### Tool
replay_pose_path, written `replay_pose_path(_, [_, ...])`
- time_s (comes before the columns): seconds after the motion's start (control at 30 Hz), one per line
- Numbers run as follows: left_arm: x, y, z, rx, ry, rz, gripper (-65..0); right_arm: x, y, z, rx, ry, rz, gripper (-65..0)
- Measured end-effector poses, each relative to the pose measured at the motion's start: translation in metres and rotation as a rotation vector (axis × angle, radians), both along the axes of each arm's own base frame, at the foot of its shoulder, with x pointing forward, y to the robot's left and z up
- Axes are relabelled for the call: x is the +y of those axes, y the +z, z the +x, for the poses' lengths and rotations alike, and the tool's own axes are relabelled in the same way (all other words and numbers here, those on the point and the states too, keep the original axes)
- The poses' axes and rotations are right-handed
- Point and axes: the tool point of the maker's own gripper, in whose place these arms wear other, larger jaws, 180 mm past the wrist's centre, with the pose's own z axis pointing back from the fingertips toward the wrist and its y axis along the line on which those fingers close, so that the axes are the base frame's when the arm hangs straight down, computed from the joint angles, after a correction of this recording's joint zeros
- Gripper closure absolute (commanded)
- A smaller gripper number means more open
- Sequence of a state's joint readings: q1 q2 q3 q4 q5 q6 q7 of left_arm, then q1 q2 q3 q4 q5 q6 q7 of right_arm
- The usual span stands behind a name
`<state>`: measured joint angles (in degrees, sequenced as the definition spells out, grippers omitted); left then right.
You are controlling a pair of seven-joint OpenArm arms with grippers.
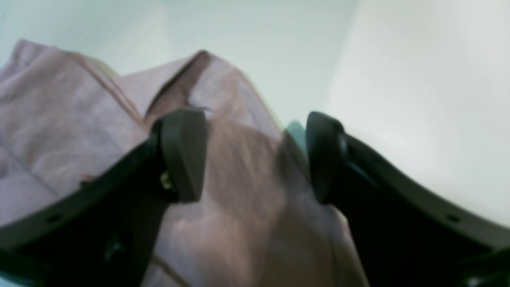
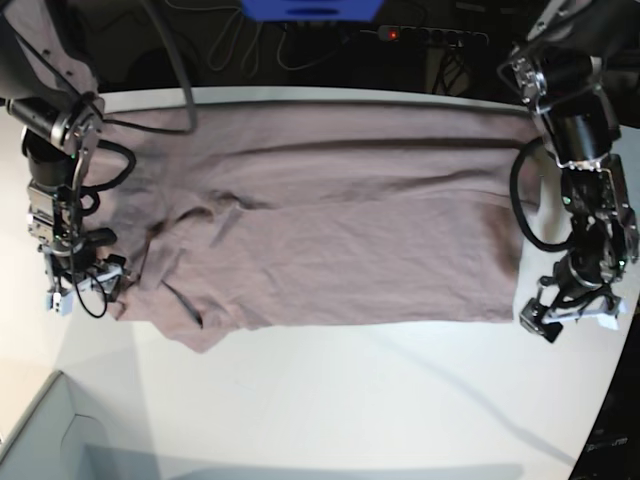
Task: Layout the t-shirt on the table in an organized manner, then fold the t-shirt properly
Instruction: 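Move both grippers along the shirt sides and grasp the fabric, then lift the pink shirt sides with both grippers and pull them apart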
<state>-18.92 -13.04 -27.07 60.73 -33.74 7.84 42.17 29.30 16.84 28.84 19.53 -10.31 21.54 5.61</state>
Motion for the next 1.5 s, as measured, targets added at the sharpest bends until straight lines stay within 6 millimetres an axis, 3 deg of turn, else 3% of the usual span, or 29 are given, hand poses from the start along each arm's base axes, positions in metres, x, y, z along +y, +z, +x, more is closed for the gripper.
replay_pose_path(0.1, [-0.008,-0.019,0.005,0.035,-0.056,0.084,-59.0,-0.001,0.0,-0.001,0.001,-0.001,-0.002,-37.2])
replay_pose_path(0.27, [-0.011,-0.042,0.012,0.047,-0.118,0.243,-59.0,0.009,-0.003,0.001,0.024,0.072,-0.045,-24.8])
replay_pose_path(0.37, [-0.015,-0.061,0.009,0.078,-0.163,0.319,-59.0,0.013,-0.004,0.002,0.029,0.089,-0.051,-20.6])
replay_pose_path(0.5, [-0.015,-0.065,0.018,0.087,-0.205,0.395,-58.9,0.013,-0.003,0.002,0.026,0.089,-0.051,-19.0])
replay_pose_path(0.73, [-0.034,-0.068,0.025,0.064,-0.312,0.496,-57.8,0.013,-0.004,0.002,0.029,0.089,-0.05,-16.8])
replay_pose_path(0.83, [-0.04,-0.068,0.026,0.061,-0.327,0.496,-47.5,0.013,-0.004,0.001,0.029,0.089,-0.05,-9.1])
replay_pose_path(0.93, [-0.039,-0.068,0.026,0.048,-0.322,0.503,-31.2,0.013,-0.004,0.001,0.03,0.089,-0.051,-0.4])
replay_pose_path(1.0, [-0.04,-0.068,0.026,0.041,-0.321,0.505,-23.4,0.013,-0.004,0.001,0.03,0.089,-0.05,0.0])
replay_pose_path(1.13, [-0.038,-0.068,0.025,0.041,-0.316,0.504,-14.6,0.014,-0.004,0.001,0.03,0.09,-0.05,0.0])
replay_pose_path(1.23, [-0.038,-0.068,0.026,0.039,-0.312,0.5,0.0,0.013,-0.004,0.001,0.028,0.087,-0.049,0.0])
replay_pose_path(1.4, [-0.04,-0.068,0.026,0.033,-0.287,0.462,0.0,0.011,0.0,0.002,0.031,0.093,-0.063,0.0])
replay_pose_path(1.5, [-0.042,-0.063,0.028,0.013,-0.249,0.4,0.0,0.003,0.013,0.004,-0.01,0.096,-0.109,0.0])
